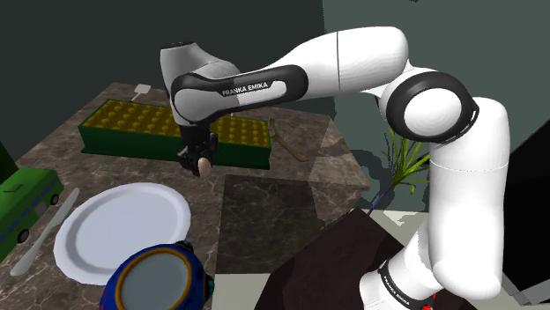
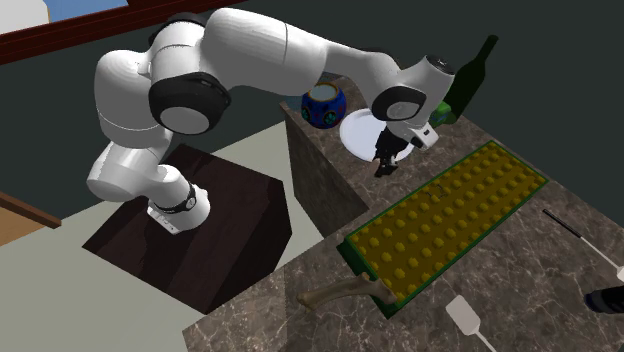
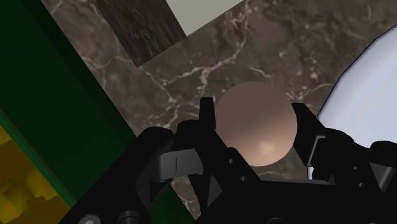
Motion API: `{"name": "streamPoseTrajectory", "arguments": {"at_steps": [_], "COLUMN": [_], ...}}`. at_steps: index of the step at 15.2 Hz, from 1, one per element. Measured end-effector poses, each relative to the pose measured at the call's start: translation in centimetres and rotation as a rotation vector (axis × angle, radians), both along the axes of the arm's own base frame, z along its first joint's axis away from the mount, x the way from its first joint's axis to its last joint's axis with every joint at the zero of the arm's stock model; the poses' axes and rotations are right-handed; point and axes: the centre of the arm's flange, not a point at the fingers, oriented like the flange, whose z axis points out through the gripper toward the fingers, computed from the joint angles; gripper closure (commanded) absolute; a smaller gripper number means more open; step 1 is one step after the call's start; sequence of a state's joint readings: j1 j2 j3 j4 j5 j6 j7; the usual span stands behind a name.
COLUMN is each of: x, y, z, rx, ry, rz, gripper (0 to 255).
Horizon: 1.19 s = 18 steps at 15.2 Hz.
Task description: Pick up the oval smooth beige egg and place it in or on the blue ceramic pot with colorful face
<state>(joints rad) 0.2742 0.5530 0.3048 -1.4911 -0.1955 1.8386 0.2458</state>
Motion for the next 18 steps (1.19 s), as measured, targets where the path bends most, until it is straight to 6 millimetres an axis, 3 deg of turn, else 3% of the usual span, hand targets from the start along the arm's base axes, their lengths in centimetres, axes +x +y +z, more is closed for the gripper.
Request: {"name": "streamPoseTrajectory", "arguments": {"at_steps": [18], "x": [-0.1], "y": [0.0], "z": [9.3], "rx": [0.000], "ry": [0.000], "rz": [0.000], "gripper": [255]}}
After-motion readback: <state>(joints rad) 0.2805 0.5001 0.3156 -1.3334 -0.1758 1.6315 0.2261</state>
